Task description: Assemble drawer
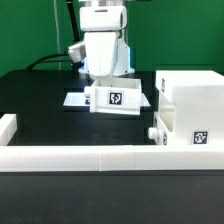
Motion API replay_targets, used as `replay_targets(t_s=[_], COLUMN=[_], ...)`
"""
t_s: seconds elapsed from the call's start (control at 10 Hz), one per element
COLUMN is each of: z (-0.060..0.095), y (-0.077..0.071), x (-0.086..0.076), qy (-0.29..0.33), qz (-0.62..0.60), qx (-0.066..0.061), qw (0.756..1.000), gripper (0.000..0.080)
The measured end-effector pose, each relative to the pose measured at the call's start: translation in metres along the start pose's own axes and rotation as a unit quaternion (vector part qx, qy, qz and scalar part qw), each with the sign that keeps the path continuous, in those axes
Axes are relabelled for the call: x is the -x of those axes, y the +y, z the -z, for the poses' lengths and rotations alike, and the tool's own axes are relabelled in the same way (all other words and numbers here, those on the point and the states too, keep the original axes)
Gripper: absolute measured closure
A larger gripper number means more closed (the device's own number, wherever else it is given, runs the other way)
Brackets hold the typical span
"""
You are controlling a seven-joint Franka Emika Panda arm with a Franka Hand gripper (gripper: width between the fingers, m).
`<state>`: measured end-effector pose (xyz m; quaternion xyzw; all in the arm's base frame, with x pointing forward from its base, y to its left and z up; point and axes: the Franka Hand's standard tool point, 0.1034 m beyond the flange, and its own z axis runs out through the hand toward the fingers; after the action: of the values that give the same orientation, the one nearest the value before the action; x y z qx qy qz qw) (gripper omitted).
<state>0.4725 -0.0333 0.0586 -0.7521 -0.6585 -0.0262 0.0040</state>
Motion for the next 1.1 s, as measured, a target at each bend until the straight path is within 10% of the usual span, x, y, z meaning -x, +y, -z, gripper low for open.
replay_targets(t_s=[1.1], z=[0.001], y=[0.039], x=[-0.007], qy=[-0.002], qz=[0.022], qx=[-0.022], qw=[0.999], gripper=[0.0757])
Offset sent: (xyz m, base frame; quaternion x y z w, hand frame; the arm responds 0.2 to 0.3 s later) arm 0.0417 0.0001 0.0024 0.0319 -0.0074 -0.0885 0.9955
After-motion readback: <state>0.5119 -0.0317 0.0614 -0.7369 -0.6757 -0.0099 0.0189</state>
